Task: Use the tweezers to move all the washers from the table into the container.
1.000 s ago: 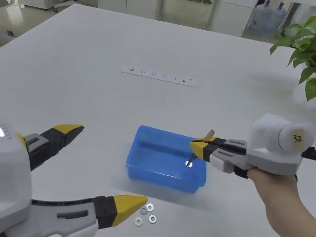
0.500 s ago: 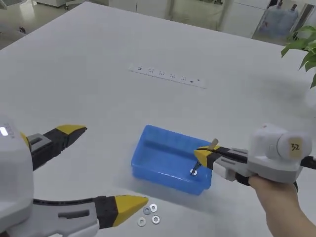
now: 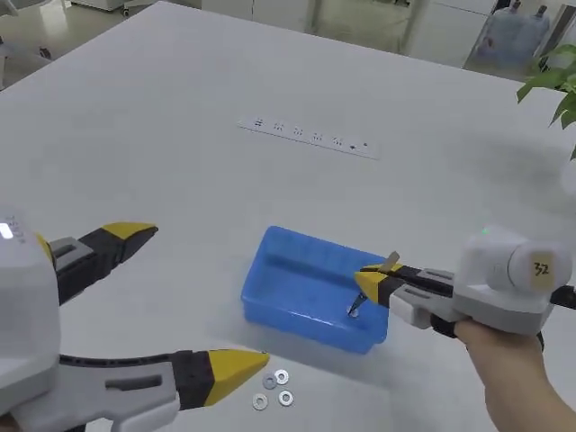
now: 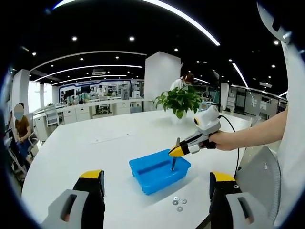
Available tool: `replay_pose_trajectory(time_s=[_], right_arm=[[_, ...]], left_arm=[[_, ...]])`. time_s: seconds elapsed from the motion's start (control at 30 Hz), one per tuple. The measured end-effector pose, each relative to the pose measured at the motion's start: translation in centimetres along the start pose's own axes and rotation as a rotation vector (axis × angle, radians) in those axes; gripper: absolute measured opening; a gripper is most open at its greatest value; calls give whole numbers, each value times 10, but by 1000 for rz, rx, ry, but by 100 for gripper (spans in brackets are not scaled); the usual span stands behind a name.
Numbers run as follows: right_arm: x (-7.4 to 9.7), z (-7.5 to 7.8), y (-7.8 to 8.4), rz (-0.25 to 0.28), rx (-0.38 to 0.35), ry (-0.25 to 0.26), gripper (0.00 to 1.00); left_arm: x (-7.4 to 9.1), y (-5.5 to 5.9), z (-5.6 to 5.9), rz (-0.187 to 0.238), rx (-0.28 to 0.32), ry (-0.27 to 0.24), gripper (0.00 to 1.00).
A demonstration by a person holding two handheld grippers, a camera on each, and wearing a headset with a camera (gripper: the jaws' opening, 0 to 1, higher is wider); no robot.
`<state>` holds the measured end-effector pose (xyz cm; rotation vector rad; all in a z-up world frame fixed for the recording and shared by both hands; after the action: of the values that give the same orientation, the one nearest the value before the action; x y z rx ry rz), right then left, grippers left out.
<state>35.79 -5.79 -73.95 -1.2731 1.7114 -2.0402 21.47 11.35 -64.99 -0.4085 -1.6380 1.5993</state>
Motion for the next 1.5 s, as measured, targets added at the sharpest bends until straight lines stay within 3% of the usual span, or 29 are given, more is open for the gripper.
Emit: replay_pose_trajectory(time_s=[0.23,0.57,0.8,1.03,1.2,1.5], right_arm=[[19,-8,-23,83,-33,-11,2],[49,-45,-34,139,-34,-109,2],[50,-81,-18,88,-6,-223,2],[40,-101,10,16,-49,-276,2],[36,-107,24,-15,-54,-278,2],[34,-110,28,-24,-44,-244,2]], left_arm=[[-1,0,2,-2,-2,5,93],[0,3,3,-18,-7,21,92],[1,7,5,-35,-5,35,91],[1,8,7,-44,-9,39,91],[6,11,6,-47,-3,33,91],[11,13,8,-34,4,24,90]])
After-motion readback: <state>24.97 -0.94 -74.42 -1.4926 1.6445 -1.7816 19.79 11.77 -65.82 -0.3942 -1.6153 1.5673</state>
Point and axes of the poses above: the centre of the closed fingertips' face, and the gripper's own axes: x roughly backward along the fingers, z roughly to its right, y roughly out of its underside, the point moved 4 cm from there along x, roughly backward along the fingers, and after that the axes turned 14 degrees about y, right-handed, at the moved point
